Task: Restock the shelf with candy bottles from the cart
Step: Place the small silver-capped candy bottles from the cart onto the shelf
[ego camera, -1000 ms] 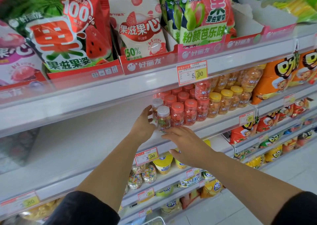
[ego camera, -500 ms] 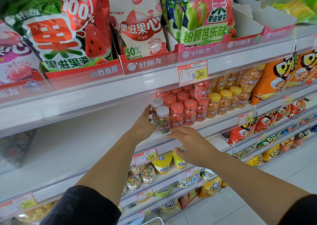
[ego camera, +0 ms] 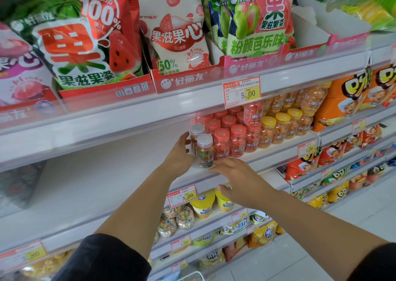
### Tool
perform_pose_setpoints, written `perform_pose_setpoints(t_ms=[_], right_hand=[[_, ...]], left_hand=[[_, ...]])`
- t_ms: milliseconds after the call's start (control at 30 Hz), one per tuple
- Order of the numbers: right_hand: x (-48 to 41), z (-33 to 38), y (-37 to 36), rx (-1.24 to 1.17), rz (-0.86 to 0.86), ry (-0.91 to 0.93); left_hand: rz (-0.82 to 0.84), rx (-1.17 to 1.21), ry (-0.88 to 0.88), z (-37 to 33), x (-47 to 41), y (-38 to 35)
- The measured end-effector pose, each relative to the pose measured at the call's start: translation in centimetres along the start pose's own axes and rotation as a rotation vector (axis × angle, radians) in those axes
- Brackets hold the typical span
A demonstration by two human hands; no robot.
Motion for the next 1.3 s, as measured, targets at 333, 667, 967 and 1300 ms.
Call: perform_pose_setpoints(t_ms=[333,667,967,1300], right_hand=[[0.4,0.1,-0.2,0.027,-0.01,0.005],[7.5,4.4,-5.4,-0.223,0.061,-0.016],[14.9,7.2,-15.2,-0.243,0.645,-0.061],[23.3,10.4,-25.3,-0.225,0.995,-0.167]], left_hand=[[-0.181,-0.07,-0.126,0.4,4.4,1.7],[-0.249,0.012,-0.181,6.3,17.0,4.7],[-0.341,-0.093,0.339,21.6,31.3,4.7],[-0.145,-0.325,0.65,34.7,40.6,3.0]])
Point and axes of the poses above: each hand's wrist, its own x-axis away from the middle knuckle, its own y-axis out of the back of the hand, z = x × y, the point moved 1 cm from there along -x, towards the middle knuckle, and after that the axes turned 13 degrees about -z, right-handed, at the moved point
